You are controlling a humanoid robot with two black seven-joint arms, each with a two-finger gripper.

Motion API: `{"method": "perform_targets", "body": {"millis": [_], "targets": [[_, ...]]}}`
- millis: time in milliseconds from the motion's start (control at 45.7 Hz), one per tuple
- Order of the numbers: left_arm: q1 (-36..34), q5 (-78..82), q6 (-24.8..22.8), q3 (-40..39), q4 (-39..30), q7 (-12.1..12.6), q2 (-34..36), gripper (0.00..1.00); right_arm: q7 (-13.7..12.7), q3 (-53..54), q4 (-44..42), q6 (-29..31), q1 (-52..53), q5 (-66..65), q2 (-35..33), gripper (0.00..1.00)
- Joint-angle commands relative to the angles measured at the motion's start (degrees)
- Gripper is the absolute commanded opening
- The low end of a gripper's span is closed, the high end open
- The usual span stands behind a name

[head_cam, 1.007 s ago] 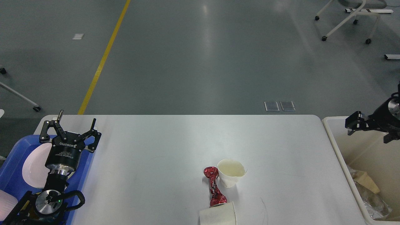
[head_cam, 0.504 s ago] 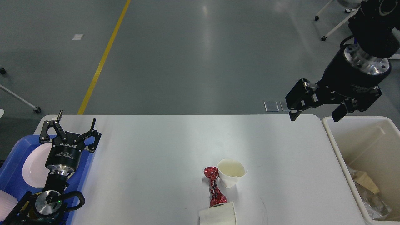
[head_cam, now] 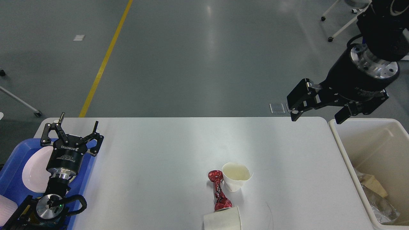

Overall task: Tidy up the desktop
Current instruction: 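Raise the right gripper out of the bin and move to the paper cup, then lower the right gripper onto the white paper cup and grasp it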

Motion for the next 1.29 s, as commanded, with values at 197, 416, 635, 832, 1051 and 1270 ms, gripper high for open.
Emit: {"method": "perform_targets", "body": {"millis": [197,416,635,832,1051,1270], "targets": [[0.0,0.0,0.0,0.0,0.0,-0.1,0.0,0.96,0.0,0.3,-0.4,-0.1,-1.2,1.3,0.2,1.0],[0.0,0.0,0.0,0.0,0.0,-0.1,0.0,0.96,0.0,1.5,-1.4,-4.3,-7.3,3.6,1.0,1.0],[0.0,0.0,0.0,0.0,0.0,0.0,0.0,0.96,-0.2,5.1,-3.7,-10.6,-17.8,6.4,1.6,1.0],[0.0,0.0,0.0,0.0,0.0,0.0,0.0,0.96,-0.4,9.7,-8.2,-12.9,-29.5,11.9,3.6,1.0],[0.0,0.0,0.0,0.0,0.0,-0.1,0.0,0.96,-0.3,12.5,-16.6,-20.4,-44.4,18.2,10.8,0.98],[0.0,0.0,0.0,0.0,0.0,0.0,0.0,0.96,-0.3,12.5,-21.5,-35.6,-57.4,18.3,15.0,0.99]]}}
